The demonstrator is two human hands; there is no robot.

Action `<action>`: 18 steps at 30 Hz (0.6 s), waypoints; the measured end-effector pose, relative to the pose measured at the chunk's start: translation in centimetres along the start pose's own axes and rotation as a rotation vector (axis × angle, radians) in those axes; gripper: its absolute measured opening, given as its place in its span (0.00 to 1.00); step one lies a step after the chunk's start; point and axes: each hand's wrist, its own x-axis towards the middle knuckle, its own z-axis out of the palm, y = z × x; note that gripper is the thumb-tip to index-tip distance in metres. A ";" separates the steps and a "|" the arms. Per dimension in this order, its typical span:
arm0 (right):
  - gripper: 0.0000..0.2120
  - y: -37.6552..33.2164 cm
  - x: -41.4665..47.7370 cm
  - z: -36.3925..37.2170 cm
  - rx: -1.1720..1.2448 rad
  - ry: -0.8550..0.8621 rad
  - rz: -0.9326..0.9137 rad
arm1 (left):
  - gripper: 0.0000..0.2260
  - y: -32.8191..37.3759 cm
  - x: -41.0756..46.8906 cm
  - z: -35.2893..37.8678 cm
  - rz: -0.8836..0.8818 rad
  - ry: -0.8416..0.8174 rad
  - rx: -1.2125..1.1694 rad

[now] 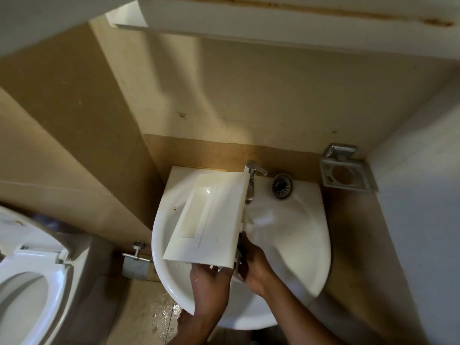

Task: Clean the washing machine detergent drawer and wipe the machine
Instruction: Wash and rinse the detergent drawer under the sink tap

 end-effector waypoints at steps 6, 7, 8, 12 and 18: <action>0.12 -0.9 0.2 -1.7 -0.046 0.058 -0.202 | 0.17 -0.3 1.3 -0.4 -0.225 0.102 -0.236; 0.12 -1.2 0.2 -2.1 -0.038 0.023 -0.217 | 0.16 -0.5 1.6 -0.6 -0.291 0.080 -0.322; 0.13 -1.7 0.0 -2.6 -0.039 -0.035 -0.226 | 0.15 -0.9 2.0 -0.8 -0.355 0.057 -0.411; 0.17 -4.1 -0.8 -4.1 -0.211 -0.172 -0.225 | 0.19 -1.8 2.8 -1.4 -0.510 0.006 -0.628; 0.18 -4.8 -1.2 -4.4 -0.376 -0.164 -0.207 | 0.21 -2.2 2.1 -1.7 -0.557 0.012 -0.709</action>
